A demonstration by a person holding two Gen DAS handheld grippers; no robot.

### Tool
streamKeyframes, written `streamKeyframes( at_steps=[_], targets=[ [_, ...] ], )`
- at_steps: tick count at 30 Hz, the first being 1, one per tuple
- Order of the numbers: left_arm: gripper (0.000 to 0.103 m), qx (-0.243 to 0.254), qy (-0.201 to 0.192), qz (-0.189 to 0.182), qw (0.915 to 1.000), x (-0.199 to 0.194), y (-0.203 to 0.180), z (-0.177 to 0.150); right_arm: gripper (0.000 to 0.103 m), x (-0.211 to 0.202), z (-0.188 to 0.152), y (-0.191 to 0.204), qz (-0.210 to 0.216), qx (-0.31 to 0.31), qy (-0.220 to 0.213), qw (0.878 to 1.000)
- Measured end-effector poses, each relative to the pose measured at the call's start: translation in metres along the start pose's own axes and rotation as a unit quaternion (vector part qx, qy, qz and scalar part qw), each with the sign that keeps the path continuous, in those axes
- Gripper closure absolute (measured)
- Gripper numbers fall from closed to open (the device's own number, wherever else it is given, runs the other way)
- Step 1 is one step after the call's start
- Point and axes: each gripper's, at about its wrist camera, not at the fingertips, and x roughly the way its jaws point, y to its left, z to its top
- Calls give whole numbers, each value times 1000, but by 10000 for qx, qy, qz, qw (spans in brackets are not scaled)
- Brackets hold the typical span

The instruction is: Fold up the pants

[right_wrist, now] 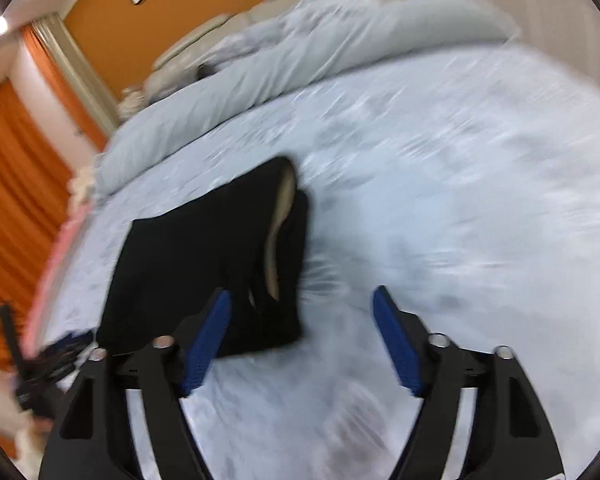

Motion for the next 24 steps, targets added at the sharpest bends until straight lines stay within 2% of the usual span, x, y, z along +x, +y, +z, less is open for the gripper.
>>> streamKeyframes(
  at_steps=[1, 2, 3, 7, 9, 10, 12, 14, 17, 20, 24],
  targets=[
    [5, 21, -102, 110, 9999, -24, 2, -6, 18, -18, -4, 3, -219, -32, -123, 9997],
    [5, 13, -187, 120, 9998, -42, 2, -12, 18, -36, -11, 6, -341, -32, -249, 9991],
    [5, -49, -284, 84, 9995, -64, 0, -19, 18, -53, -20, 12, -320, -19, -344, 9989],
    [5, -332, -370, -105, 9987, -113, -8, -40, 18, -94, -49, 43, -244, -185, -552, 9980],
    [5, -283, -430, -49, 9987, -129, -16, -51, 18, -108, -65, 61, -276, -441, -748, 9958],
    [5, -190, -464, 94, 9987, -138, -21, -58, 18, -114, -72, 68, -312, -534, -844, 9945],
    [5, -69, -614, 317, 9976, -148, -30, -75, 18, -121, -90, 74, -356, -554, -1078, 9920],
    [5, -9, -673, 341, 9972, -150, -36, -87, 18, -123, -103, 77, -391, -542, -1174, 9908],
    [5, 217, -510, 219, 9982, -140, -48, -98, 18, -113, -119, 83, -489, -830, -1014, 9902],
    [5, 257, -716, 281, 9967, -141, -53, -108, 18, -112, -133, 90, -625, -1236, -970, 9856],
    [5, 420, -642, 212, 9968, -137, -58, -114, 18, -113, -142, 94, -760, -1525, -1005, 9802]
  ],
)
